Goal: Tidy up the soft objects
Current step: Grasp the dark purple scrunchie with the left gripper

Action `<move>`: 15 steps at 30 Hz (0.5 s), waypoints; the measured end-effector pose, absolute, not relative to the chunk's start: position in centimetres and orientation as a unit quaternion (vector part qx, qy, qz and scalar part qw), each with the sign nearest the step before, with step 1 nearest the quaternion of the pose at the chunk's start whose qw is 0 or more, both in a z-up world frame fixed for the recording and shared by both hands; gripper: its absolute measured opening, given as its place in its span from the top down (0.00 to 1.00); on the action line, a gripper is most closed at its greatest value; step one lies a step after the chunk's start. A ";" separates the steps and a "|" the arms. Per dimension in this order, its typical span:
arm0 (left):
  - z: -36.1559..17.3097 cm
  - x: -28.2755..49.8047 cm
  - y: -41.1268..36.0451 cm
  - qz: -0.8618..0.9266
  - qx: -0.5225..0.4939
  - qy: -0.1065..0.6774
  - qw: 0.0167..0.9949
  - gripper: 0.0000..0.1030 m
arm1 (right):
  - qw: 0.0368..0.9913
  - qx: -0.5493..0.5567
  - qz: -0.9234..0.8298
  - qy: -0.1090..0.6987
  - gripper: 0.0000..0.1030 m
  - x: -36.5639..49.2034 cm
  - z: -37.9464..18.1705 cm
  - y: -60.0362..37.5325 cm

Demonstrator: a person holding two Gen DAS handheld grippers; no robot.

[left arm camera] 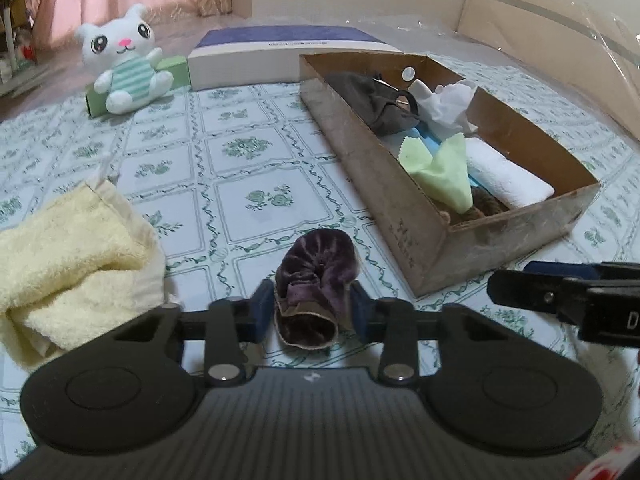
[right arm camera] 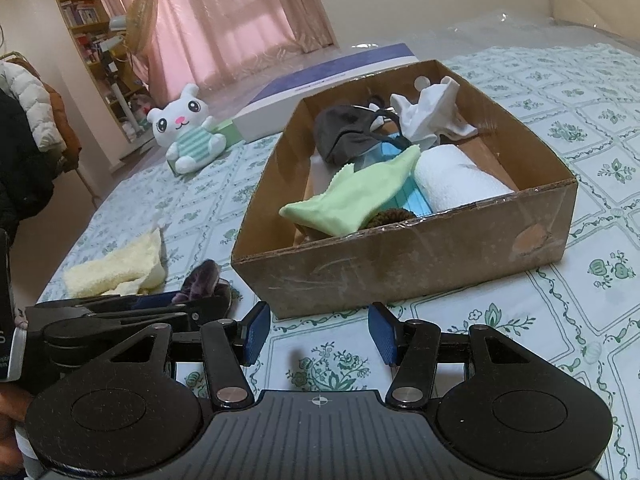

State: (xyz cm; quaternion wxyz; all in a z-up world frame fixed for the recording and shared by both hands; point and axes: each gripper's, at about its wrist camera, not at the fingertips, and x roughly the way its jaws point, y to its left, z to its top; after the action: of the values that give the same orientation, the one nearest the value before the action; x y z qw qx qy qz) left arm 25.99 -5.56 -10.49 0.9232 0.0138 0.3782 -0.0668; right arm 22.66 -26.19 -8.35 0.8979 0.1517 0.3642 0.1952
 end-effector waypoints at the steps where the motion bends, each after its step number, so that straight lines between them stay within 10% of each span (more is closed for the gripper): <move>1: -10.5 25.9 -5.4 -0.067 0.014 0.377 0.924 0.71 | 0.898 0.152 0.195 0.364 0.47 22.6 -8.4 -26.2; 15: -6.5 20.1 -0.4 -0.043 -0.034 0.351 0.935 0.75 | 0.895 0.138 0.221 0.363 0.47 21.3 -7.7 -24.3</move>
State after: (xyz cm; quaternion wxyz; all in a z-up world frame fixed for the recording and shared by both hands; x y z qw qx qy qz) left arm 20.12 -0.37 -6.48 0.9348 -0.0343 0.3508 -0.0434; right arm 21.26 -24.28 -7.70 0.8946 0.1382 0.3629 0.2210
